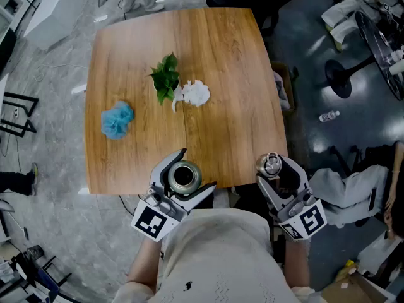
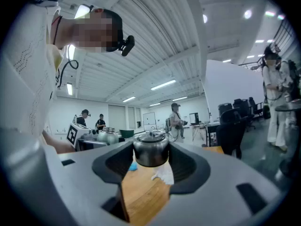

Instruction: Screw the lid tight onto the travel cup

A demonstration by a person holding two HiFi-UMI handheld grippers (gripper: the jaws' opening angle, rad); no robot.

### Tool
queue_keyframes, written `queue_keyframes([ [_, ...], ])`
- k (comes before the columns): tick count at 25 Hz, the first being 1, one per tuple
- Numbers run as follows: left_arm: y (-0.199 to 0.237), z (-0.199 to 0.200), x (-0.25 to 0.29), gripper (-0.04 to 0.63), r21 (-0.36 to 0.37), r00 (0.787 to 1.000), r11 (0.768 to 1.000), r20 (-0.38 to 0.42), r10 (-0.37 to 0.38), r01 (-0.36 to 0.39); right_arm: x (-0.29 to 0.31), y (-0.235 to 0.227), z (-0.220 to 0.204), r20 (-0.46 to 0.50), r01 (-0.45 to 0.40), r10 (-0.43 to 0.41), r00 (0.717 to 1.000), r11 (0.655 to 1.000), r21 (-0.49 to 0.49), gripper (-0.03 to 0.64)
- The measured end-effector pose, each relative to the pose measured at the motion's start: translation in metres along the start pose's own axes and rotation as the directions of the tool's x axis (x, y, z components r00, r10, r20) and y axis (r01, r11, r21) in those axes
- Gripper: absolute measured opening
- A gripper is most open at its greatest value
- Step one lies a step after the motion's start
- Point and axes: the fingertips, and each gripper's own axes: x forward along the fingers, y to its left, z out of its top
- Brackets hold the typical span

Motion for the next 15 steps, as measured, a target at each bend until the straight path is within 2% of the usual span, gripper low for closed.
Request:
queue_keyframes([
  [3,-0.005,0.013,-0.02,0.405,0.0,0.999,1.0,-0.029,0.021,-0.021,-0.016,-0.009,0.017,0.017,0.045,-0.045,0.999,0.999,0.018,0.236],
  [6,-0.009,0.023,-0.03,0.405,0.0,0.998,1.0,-0.059,0.022,-0.022,-0.032,-0.011,0.034,0.022,0.085,-0.087,0.996,0.993,0.083,0.236],
  [9,-0.013,0.033,-0.029,0.405,0.024,0.997,0.999,-0.068,0.027,-0.026,-0.042,-0.008,0.038,0.009,0.095,-0.097,0.995,0.987,0.126,0.236],
  [12,-0.003,0.05,-0.024,0.405,0.06,0.998,0.998,-0.048,0.032,-0.029,-0.033,-0.011,0.042,0.028,0.094,-0.096,0.995,0.993,0.078,0.236],
  [15,0.006,0.059,-0.018,0.405,0.066,0.999,0.997,-0.024,0.035,-0.034,-0.037,-0.017,0.048,0.03,0.11,-0.112,0.993,0.992,0.059,0.235],
])
